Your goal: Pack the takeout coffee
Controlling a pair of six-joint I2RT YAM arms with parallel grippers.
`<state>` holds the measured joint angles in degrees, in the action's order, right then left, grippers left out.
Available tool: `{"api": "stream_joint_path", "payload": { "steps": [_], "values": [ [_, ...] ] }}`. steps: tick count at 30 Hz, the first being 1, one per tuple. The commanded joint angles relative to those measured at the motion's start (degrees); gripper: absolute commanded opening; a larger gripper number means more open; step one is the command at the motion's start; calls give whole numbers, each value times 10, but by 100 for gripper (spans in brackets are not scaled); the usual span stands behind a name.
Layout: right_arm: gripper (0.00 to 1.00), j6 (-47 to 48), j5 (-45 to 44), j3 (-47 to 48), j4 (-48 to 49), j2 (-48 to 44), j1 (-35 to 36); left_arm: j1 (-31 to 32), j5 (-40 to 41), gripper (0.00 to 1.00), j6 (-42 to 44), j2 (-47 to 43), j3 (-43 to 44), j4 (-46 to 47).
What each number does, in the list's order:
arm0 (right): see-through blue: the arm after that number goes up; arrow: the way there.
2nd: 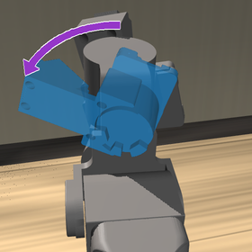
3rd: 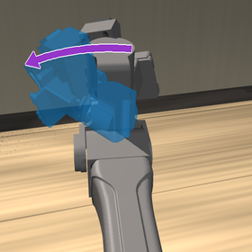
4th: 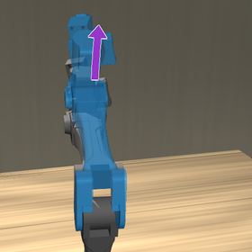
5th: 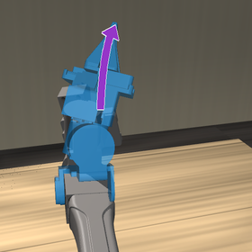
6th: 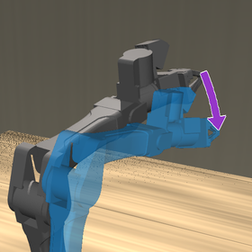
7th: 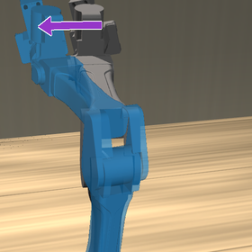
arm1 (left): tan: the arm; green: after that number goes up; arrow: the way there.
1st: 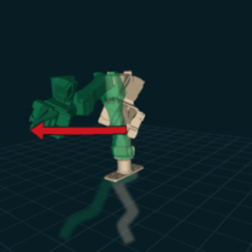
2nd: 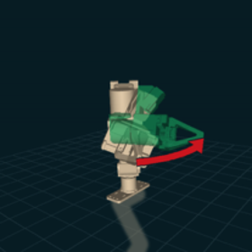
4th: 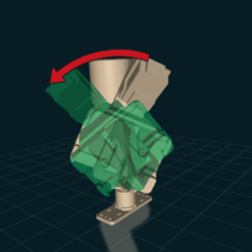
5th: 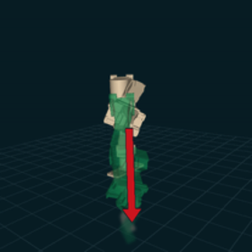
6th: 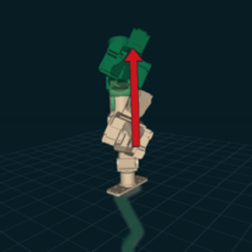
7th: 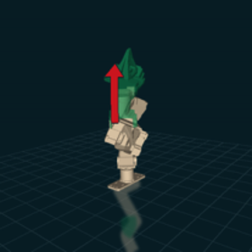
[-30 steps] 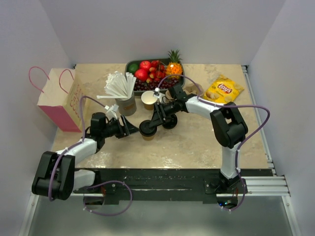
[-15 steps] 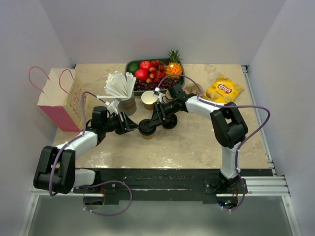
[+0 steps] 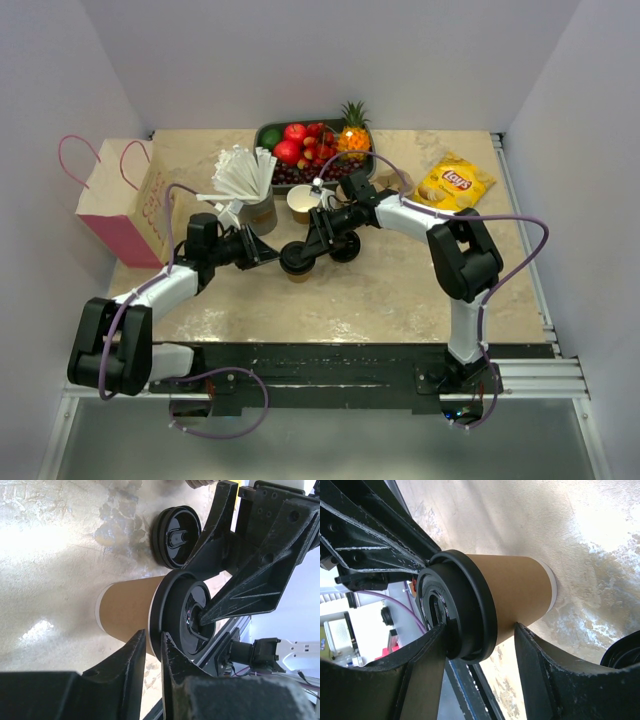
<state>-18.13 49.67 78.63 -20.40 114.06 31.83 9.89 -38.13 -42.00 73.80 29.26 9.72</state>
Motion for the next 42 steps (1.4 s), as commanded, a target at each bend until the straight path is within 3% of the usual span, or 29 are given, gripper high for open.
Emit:
{"api": "stream_joint_path", "payload": {
  "steps": [1, 18, 32, 42],
  "values": [
    [56, 12, -59, 4, -19, 12, 2, -7, 69, 21, 14, 6, -17, -48],
    [56, 14, -75, 10, -28, 20, 6, 0, 147, 14, 4, 38, -41, -94],
    [58, 20, -91, -1, -28, 22, 12, 6, 155, 16, 10, 84, -48, -76],
    [47, 108, -107, -28, -10, 54, 14, 12, 150, 24, 21, 17, -67, -37]
  ]
}}
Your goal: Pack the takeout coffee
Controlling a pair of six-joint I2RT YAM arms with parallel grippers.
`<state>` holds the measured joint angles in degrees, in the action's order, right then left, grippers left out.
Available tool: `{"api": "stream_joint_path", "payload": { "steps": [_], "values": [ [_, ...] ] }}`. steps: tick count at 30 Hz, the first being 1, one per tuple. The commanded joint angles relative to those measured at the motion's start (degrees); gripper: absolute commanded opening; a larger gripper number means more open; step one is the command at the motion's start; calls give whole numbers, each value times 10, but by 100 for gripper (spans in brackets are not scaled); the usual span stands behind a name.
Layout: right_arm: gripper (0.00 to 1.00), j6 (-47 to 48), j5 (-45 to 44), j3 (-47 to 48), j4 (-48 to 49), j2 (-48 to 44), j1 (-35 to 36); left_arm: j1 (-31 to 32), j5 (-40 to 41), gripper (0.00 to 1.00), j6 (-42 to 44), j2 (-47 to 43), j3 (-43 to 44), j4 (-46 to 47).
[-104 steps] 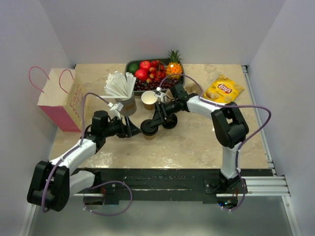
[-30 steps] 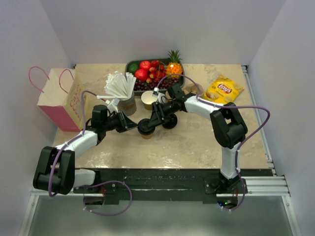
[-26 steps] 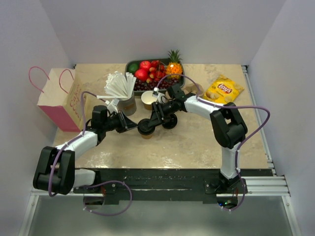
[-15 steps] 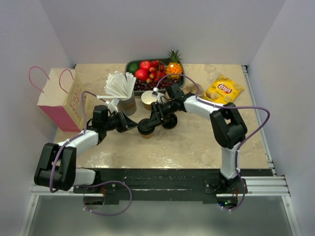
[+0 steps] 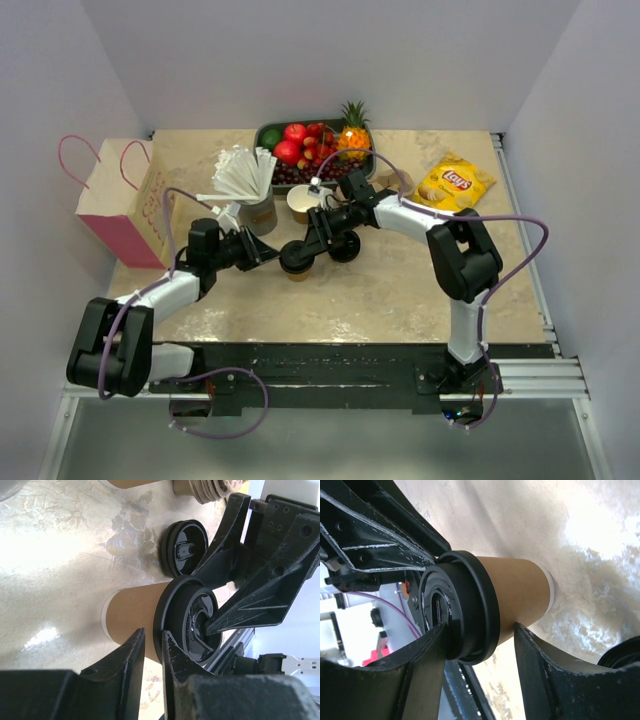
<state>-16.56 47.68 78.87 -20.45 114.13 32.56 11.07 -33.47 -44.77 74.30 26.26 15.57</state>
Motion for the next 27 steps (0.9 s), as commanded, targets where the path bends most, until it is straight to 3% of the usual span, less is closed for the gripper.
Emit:
{"api": "stream_joint_path", "payload": {
  "steps": [1, 10, 17, 27],
  "values": [
    [46, 96, -88, -35, -3, 55, 7, 0, 104, 25, 52, 13, -37, -96],
    [41, 122, -160, -78, 59, 29, 27, 2, 107, 28, 70, 29, -38, -83],
    [44, 84, -119, -46, 33, 51, 25, 3, -27, 51, 82, 7, -27, -30],
    [44, 50, -105, -38, 32, 58, 14, 5, -91, 60, 60, -48, -69, 2]
  ]
}}
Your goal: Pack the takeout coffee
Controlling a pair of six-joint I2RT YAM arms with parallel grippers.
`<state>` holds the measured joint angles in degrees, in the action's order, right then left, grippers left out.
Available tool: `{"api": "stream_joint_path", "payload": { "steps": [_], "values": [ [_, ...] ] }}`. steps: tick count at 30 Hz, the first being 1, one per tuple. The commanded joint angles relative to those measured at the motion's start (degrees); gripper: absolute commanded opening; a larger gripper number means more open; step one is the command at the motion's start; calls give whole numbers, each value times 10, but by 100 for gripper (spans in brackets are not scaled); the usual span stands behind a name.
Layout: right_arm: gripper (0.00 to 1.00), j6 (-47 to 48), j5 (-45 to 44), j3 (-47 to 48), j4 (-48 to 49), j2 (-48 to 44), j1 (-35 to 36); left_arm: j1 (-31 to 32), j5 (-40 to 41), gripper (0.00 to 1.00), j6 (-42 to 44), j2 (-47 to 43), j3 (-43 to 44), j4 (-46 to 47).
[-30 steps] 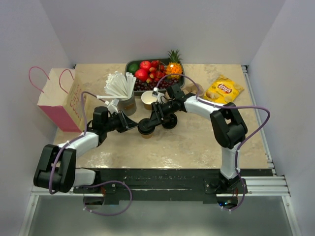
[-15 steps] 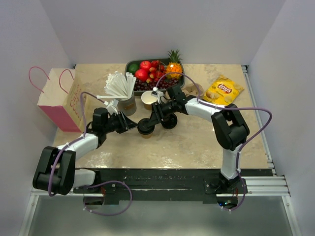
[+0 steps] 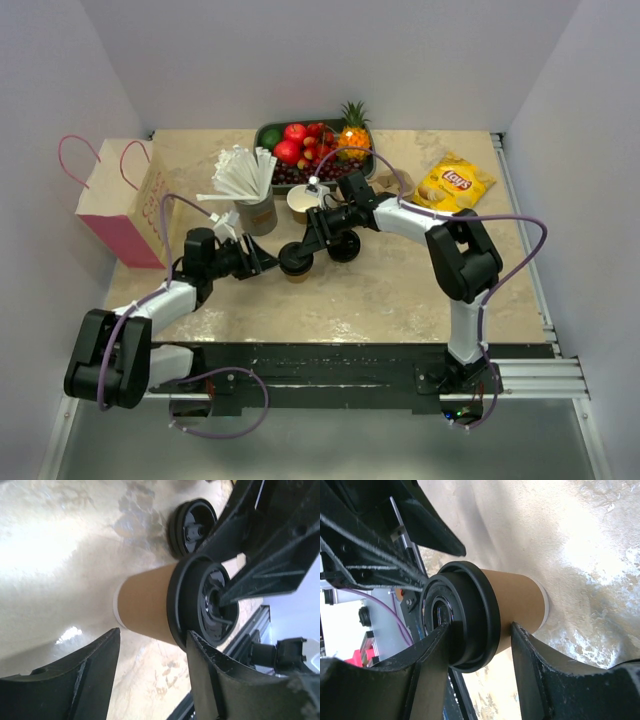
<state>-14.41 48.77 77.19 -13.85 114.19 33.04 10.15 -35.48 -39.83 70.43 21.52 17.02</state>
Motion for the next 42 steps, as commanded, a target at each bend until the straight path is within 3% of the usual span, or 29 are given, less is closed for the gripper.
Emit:
{"api": "stream_joint_path", "payload": {
  "steps": [1, 7, 29, 42],
  "values": [
    [44, 28, -114, -21, -35, 60, 10, 17, -83, 62, 9, -8, -24, -2],
    [42, 21, -112, -20, -36, 57, 10, 37, -102, 72, 8, -3, -20, 38],
    [42, 12, -106, -22, -36, 61, 9, 60, -99, 73, -29, 52, -9, 115],
    [42, 11, -106, -23, -32, 60, 9, 44, 11, 74, -32, 78, -10, 28]
  ]
}}
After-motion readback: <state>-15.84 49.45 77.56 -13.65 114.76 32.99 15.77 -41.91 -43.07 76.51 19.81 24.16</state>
